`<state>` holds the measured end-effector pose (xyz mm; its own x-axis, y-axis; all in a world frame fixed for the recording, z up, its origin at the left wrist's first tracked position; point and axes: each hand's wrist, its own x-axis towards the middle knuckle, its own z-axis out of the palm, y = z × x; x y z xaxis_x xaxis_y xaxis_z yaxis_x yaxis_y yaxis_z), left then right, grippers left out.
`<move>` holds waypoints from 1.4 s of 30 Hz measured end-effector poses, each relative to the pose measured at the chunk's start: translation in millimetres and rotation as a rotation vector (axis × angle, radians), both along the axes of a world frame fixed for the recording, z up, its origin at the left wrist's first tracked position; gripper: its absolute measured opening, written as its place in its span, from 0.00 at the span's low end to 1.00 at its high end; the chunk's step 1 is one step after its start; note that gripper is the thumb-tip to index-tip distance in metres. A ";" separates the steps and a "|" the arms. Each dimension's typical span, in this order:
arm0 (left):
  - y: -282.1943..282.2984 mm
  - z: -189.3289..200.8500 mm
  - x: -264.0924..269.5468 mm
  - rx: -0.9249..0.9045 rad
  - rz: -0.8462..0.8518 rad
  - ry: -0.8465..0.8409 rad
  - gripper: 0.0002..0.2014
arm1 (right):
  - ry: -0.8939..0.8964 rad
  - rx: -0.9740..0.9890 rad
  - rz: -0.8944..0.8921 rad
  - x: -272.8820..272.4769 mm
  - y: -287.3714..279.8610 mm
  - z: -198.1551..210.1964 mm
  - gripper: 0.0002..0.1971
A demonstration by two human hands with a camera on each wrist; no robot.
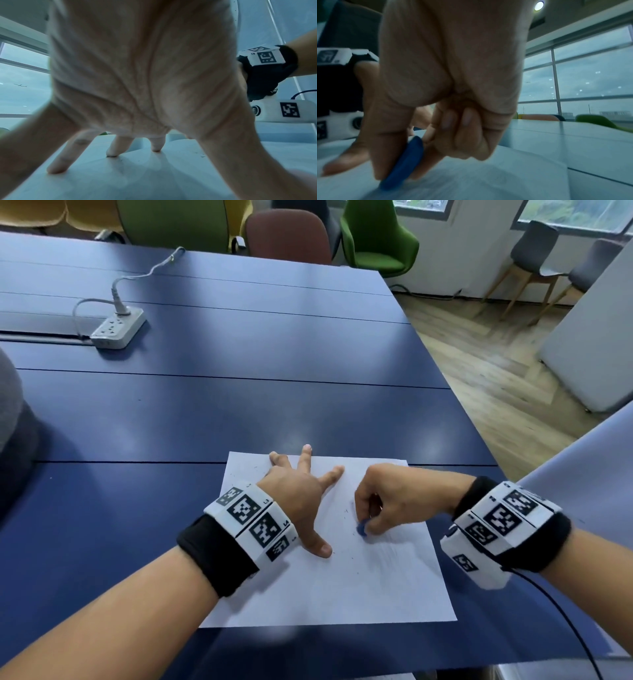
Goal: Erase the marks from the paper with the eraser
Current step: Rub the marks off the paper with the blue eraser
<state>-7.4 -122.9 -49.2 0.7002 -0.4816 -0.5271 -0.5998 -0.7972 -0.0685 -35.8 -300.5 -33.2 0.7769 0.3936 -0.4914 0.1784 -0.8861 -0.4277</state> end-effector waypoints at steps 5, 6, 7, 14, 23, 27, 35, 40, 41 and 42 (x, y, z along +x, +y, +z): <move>-0.5 -1.2 -0.7 -0.019 0.009 0.015 0.66 | -0.206 0.028 -0.148 30.3 -13.8 -0.7 0.06; -0.8 -1.3 -0.5 -0.017 0.008 0.014 0.66 | -0.209 0.037 -0.158 30.6 -14.6 -2.2 0.06; -1.2 -1.5 -0.4 -0.013 0.006 0.013 0.66 | -0.182 0.038 -0.131 27.3 -13.9 -3.5 0.05; -0.6 -2.3 -0.5 -0.023 0.013 0.015 0.66 | -0.195 -0.025 -0.119 39.6 -14.8 0.8 0.07; -0.5 -0.8 -0.2 -0.029 0.020 0.030 0.66 | -0.182 -0.026 -0.131 40.4 -18.5 0.0 0.07; 0.0 -0.5 -0.5 -0.023 0.016 0.018 0.66 | -0.045 -0.029 -0.029 30.8 -14.1 -2.9 0.06; 0.7 -0.5 0.0 -0.019 0.009 0.008 0.66 | -0.080 -0.019 -0.051 29.4 -17.1 -4.5 0.07; 0.6 -1.7 -0.1 -0.026 0.011 0.016 0.66 | -0.177 0.000 -0.185 36.8 -24.6 -4.8 0.08; 0.9 -1.7 -0.1 -0.025 0.008 0.014 0.66 | -0.193 0.007 -0.207 37.0 -24.7 -5.7 0.09; 0.7 -1.4 -0.2 -0.021 0.008 0.013 0.66 | -0.178 0.008 -0.194 34.8 -23.8 -7.0 0.08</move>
